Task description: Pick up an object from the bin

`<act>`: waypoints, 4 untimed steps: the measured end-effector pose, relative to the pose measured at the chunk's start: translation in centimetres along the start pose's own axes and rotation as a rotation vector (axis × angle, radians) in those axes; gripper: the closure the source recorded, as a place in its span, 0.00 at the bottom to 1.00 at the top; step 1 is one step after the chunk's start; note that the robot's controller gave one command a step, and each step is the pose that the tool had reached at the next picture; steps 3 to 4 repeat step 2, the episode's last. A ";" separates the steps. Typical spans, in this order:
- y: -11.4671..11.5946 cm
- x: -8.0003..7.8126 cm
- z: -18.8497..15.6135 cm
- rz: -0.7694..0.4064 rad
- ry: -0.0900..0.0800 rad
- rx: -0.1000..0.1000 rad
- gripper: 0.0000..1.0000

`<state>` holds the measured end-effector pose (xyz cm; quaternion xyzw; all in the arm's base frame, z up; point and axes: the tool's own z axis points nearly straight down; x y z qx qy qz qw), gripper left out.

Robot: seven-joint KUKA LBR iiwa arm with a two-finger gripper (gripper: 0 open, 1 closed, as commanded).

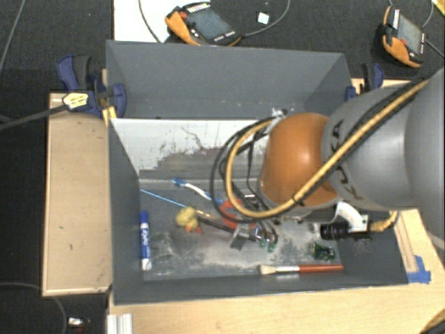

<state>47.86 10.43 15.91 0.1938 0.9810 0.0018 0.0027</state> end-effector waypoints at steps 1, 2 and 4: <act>0.0 -0.1 -0.6 -0.001 -0.003 -0.002 1.00; 0.0 -0.1 -2.5 -0.004 -0.002 -0.001 1.00; 0.0 -0.1 -2.5 -0.004 -0.002 -0.001 1.00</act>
Offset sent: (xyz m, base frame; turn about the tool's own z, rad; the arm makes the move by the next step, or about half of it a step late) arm 0.0005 0.0000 0.0334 -0.0005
